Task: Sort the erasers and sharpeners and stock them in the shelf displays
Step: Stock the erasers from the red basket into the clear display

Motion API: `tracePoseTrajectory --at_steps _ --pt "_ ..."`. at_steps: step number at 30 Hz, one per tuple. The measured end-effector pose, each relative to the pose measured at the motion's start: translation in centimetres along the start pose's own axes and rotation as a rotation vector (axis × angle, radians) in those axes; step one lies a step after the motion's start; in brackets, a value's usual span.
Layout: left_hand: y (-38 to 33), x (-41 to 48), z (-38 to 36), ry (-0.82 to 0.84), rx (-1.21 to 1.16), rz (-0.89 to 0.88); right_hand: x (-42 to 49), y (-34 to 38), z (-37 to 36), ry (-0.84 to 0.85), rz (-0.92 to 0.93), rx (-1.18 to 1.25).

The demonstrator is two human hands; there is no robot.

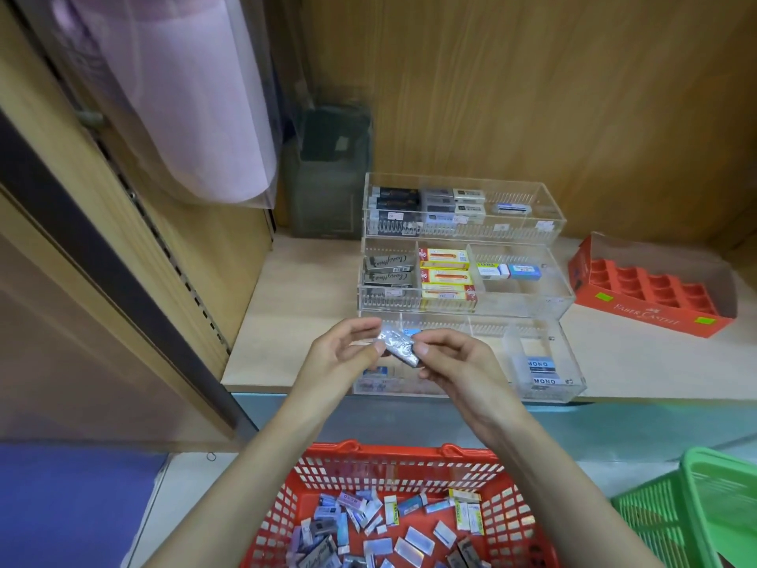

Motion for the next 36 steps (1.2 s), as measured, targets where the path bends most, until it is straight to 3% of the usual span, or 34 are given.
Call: tracePoseTrajectory --at_steps 4,10,13,16,28,31,36 --pt "0.2 0.3 -0.2 -0.025 -0.044 0.015 -0.1 0.4 -0.1 0.002 0.113 -0.094" --pt "0.4 0.4 -0.5 -0.116 -0.17 0.038 -0.4 1.0 -0.7 -0.015 0.315 -0.473" --pt "0.4 0.5 -0.7 -0.153 -0.315 0.076 -0.9 0.7 -1.4 -0.014 0.352 -0.568" --pt "0.3 0.6 -1.0 -0.147 -0.31 0.087 -1.0 0.3 -1.2 -0.039 0.384 -0.619" --pt "-0.7 0.4 -0.7 0.004 -0.111 0.081 -1.3 1.0 -0.8 0.235 0.369 -0.529" --pt "-0.8 0.1 -0.8 0.033 -0.1 0.091 -1.2 0.9 -1.0 0.155 0.353 -0.513" --pt "-0.9 0.2 -0.9 0.05 -0.08 0.104 -0.8 1.1 -0.2 -0.117 0.347 -0.151"
Point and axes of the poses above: each hand's wrist, its own x-axis towards the middle knuckle, its own z-axis out of the back of the hand, y = z × x, the point moved 2 cm from there along x, towards the middle knuckle
